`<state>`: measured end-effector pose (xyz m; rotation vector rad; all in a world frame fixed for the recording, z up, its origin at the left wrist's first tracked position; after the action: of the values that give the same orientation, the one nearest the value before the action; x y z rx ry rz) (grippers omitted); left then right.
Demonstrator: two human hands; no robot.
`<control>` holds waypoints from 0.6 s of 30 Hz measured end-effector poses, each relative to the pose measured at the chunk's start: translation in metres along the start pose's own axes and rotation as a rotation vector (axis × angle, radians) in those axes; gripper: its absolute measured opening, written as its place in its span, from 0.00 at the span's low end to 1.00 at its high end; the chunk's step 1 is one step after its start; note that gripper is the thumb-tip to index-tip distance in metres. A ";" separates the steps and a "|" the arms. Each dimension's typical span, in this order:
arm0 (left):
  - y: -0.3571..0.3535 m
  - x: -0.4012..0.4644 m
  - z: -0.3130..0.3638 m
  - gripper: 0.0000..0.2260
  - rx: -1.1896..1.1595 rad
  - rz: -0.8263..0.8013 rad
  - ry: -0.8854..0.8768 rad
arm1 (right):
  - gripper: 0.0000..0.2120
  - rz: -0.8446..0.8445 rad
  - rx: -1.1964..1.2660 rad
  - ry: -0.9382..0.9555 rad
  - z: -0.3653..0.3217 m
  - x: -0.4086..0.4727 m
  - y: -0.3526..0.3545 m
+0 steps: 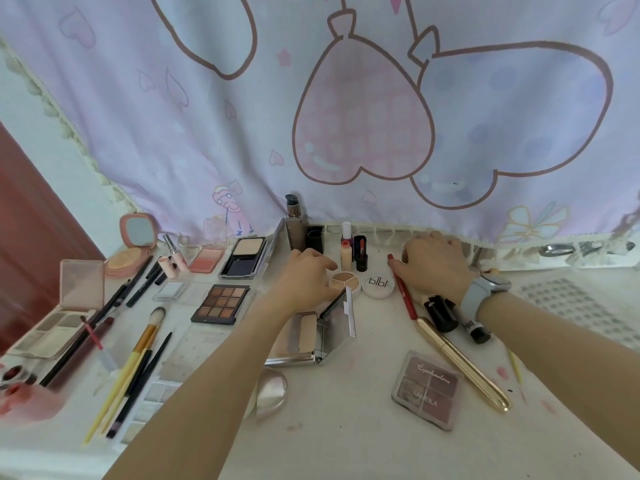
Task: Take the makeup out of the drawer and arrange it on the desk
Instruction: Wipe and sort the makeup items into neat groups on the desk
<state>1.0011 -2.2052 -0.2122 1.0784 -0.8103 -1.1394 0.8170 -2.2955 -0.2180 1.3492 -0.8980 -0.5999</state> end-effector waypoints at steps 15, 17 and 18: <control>0.033 -0.044 0.009 0.11 -0.522 0.217 0.001 | 0.14 0.131 0.348 -0.163 -0.019 0.007 0.030; 0.037 -0.053 0.013 0.11 -0.589 0.230 -0.012 | 0.11 0.230 0.531 -0.175 -0.016 -0.004 0.047; 0.038 -0.059 0.017 0.11 -0.618 0.234 -0.022 | 0.10 0.292 0.624 -0.187 -0.014 -0.011 0.055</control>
<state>0.9825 -2.1499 -0.1695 0.4458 -0.5269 -1.0981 0.8160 -2.2702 -0.1655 1.6826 -1.4854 -0.2204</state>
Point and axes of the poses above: each hand's wrist, its own x-axis towards the middle knuckle, its own y-axis out of the back of the hand, z = x × y, the point moved 1 cm from there along x, towards the middle knuckle, and after that the axes turned 9 degrees about y, right-handed, at the moved point
